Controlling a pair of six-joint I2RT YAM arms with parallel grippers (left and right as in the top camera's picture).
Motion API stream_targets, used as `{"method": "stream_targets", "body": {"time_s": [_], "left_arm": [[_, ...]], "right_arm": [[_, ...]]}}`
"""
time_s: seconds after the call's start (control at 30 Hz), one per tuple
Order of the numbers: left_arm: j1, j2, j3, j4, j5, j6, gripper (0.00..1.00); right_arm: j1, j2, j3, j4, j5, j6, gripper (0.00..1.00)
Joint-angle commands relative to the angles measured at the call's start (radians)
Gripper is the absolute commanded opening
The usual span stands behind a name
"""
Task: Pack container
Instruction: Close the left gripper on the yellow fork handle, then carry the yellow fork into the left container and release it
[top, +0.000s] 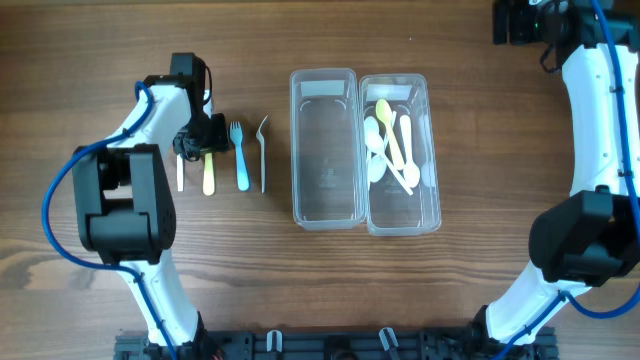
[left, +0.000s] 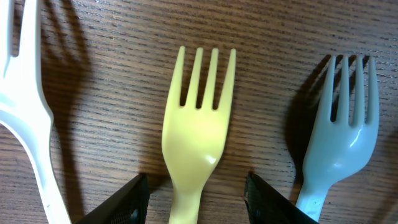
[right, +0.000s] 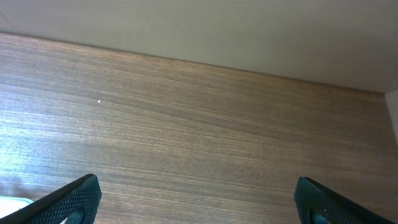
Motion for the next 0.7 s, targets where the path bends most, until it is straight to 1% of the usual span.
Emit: {"method": "stream_targets", "body": {"time_s": [0.0, 0.1, 0.2, 0.33, 0.53, 0.67], "left_arm": [[0.003, 0.028, -0.042, 0.003, 0.016, 0.008, 0.50], [0.003, 0.028, -0.042, 0.003, 0.017, 0.008, 0.44], [0.003, 0.028, -0.042, 0.002, 0.017, 0.008, 0.34], [0.003, 0.028, -0.042, 0.002, 0.017, 0.008, 0.26], [0.003, 0.028, -0.042, 0.002, 0.017, 0.008, 0.04], [0.003, 0.028, -0.042, 0.002, 0.017, 0.008, 0.04]], "right_arm": [[0.003, 0.001, -0.005, 0.003, 0.013, -0.008, 1.00], [0.003, 0.001, -0.005, 0.003, 0.013, -0.008, 1.00], [0.003, 0.001, -0.005, 0.003, 0.013, -0.009, 1.00], [0.003, 0.001, -0.005, 0.003, 0.013, -0.008, 1.00], [0.003, 0.001, -0.005, 0.003, 0.013, -0.008, 1.00], [0.003, 0.001, -0.005, 0.003, 0.013, -0.009, 1.00]]}}
